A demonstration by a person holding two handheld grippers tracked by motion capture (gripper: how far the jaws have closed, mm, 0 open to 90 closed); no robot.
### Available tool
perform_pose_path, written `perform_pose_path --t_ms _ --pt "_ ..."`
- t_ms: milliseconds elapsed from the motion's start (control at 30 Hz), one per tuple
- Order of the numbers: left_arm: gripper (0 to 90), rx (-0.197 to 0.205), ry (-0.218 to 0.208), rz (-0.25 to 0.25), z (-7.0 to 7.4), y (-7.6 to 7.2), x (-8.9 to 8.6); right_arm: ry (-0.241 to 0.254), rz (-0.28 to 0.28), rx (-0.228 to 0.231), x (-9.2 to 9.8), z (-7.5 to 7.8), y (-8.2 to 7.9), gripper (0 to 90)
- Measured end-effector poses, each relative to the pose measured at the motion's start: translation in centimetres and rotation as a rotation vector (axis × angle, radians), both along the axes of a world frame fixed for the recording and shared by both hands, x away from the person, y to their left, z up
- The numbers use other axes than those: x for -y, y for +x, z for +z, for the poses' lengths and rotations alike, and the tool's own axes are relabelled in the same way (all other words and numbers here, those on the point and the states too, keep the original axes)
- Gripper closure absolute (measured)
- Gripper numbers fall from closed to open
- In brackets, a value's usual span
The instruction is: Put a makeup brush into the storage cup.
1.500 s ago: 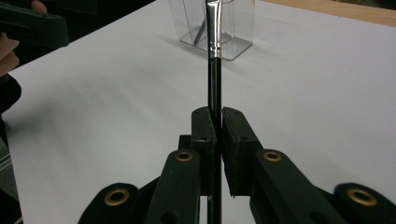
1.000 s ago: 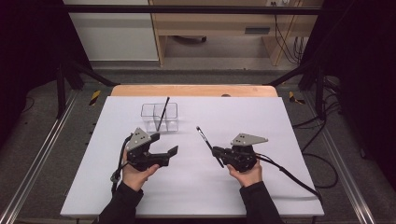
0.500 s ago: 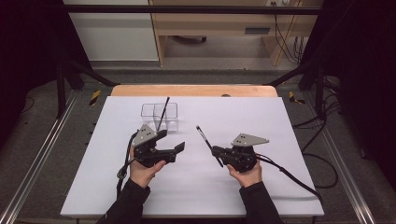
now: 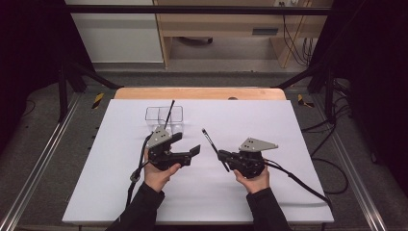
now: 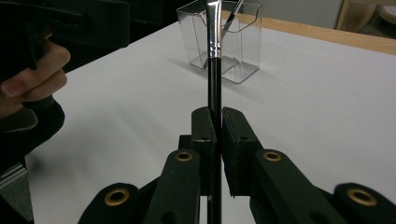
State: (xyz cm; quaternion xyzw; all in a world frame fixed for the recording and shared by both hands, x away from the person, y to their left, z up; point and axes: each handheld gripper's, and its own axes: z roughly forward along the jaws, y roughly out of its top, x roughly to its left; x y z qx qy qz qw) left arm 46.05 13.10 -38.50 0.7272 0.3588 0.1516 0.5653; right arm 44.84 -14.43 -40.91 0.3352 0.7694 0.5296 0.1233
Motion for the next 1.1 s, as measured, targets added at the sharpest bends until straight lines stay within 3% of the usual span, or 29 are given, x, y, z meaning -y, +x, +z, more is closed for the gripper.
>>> perform_pose_path --t_ms 533,767,1100 --pt "19.4 -0.041 -0.064 -0.022 -0.3 0.8 1.9 0.023 0.004 0.011 -0.1 0.1 -0.1 84.4" --pt "21.2 -0.046 -0.066 -0.030 -0.5 1.0 2.6 0.028 0.007 0.014 -0.1 0.1 -0.2 84.4" --pt "33.3 -0.044 -0.100 -0.024 -0.6 0.9 3.4 0.041 0.012 0.027 -0.3 0.2 -0.3 84.4"
